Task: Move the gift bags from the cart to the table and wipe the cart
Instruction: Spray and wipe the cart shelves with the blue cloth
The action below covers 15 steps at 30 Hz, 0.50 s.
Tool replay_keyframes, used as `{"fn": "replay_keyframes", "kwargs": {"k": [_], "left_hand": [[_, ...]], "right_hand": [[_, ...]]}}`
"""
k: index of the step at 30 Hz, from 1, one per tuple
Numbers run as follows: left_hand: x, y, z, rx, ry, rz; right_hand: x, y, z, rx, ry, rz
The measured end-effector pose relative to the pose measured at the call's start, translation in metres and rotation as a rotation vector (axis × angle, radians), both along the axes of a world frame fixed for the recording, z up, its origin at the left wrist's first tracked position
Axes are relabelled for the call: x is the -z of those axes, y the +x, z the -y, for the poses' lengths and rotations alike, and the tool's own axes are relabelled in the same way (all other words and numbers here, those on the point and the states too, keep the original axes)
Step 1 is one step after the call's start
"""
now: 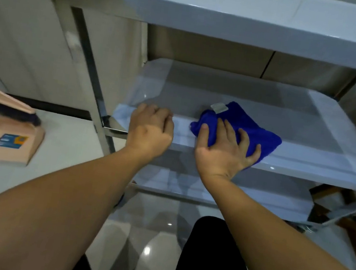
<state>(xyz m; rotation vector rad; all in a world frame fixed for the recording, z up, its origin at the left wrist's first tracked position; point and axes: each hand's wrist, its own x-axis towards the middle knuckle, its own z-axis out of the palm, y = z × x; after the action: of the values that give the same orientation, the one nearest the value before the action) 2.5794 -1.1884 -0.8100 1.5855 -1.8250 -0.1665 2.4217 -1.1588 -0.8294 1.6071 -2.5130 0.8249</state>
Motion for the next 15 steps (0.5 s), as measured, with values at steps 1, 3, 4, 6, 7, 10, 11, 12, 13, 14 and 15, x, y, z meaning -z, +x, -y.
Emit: {"fn": "replay_keyframes", "kwargs": {"k": [1,3,4,6,7,10,11,12,13,14,15], "left_hand": [[0.001,0.011,-0.005,-0.024,-0.002,0.005],[0.003,0.032,-0.014,-0.071,-0.011,0.026],[0.005,0.043,-0.017,-0.087,-0.014,0.045],[0.010,0.066,-0.024,-0.111,-0.010,0.066],[0.013,0.077,-0.028,-0.113,-0.009,0.064],[0.022,0.101,-0.040,-0.089,-0.016,0.017],[0.026,0.108,-0.043,-0.100,-0.014,-0.007],[0.030,0.115,-0.046,-0.123,-0.005,-0.024],[0.035,0.123,-0.048,-0.151,0.013,-0.026],[0.041,0.130,-0.050,-0.183,0.044,-0.013],[0.047,0.136,-0.051,-0.210,0.080,0.005]], "right_hand": [[-0.001,0.012,0.002,-0.029,0.017,-0.007],[-0.003,0.037,0.005,-0.088,0.059,-0.033],[-0.005,0.049,0.005,-0.122,0.076,-0.052],[-0.007,0.076,0.006,-0.201,0.086,-0.089],[-0.008,0.089,0.005,-0.241,0.075,-0.112],[0.000,0.130,0.001,-0.364,-0.022,-0.166],[0.006,0.141,-0.003,-0.402,-0.071,-0.175],[0.014,0.150,-0.006,-0.431,-0.130,-0.188],[0.021,0.157,-0.008,-0.450,-0.188,-0.203],[0.027,0.160,-0.009,-0.462,-0.239,-0.220],[0.033,0.162,-0.008,-0.470,-0.284,-0.235]]}}
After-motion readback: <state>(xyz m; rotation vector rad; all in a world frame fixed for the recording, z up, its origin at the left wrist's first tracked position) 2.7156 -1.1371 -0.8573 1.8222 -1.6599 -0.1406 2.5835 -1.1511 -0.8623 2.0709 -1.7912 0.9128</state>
